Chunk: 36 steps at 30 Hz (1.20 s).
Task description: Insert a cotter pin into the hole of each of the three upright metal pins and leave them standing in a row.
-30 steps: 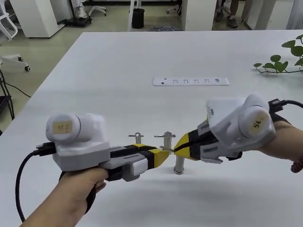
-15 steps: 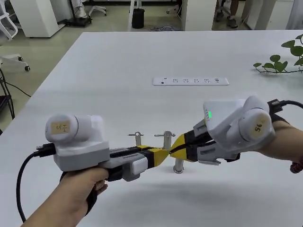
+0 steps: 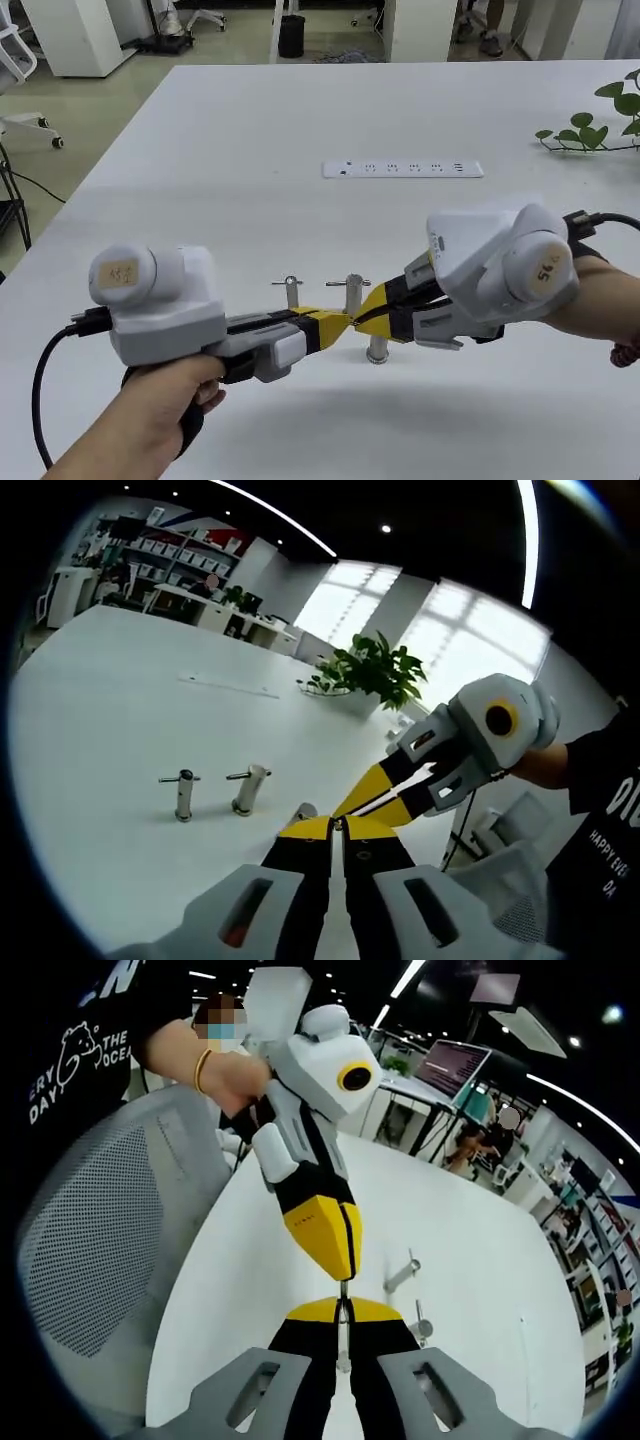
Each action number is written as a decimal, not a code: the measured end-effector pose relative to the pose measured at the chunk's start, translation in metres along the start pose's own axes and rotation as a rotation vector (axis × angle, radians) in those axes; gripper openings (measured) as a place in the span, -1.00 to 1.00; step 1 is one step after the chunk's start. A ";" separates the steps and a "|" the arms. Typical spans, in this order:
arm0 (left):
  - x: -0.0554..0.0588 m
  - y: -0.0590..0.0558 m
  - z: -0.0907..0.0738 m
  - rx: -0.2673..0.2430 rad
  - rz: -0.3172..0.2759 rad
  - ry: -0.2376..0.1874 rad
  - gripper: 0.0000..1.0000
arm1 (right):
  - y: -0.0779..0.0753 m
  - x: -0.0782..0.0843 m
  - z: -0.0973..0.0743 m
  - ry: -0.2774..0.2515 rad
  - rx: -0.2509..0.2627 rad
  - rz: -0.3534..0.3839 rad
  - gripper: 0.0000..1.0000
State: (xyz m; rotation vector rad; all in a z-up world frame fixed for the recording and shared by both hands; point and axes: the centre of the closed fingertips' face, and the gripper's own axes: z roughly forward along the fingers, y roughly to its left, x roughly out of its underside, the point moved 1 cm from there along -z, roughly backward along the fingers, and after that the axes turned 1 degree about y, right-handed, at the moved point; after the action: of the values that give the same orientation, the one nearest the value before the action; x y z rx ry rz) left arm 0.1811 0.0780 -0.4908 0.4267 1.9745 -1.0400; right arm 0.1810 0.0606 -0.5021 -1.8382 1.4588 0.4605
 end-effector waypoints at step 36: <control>-0.001 -0.016 -0.019 0.162 0.193 -0.088 -1.00 | 0.026 -0.006 -0.005 -0.272 -0.188 0.737 -0.75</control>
State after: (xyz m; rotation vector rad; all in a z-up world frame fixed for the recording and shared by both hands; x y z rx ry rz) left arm 0.1622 0.0835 -0.4765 0.6364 1.7404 -1.0791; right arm 0.1536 0.0582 -0.5031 -1.2425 1.9105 1.1852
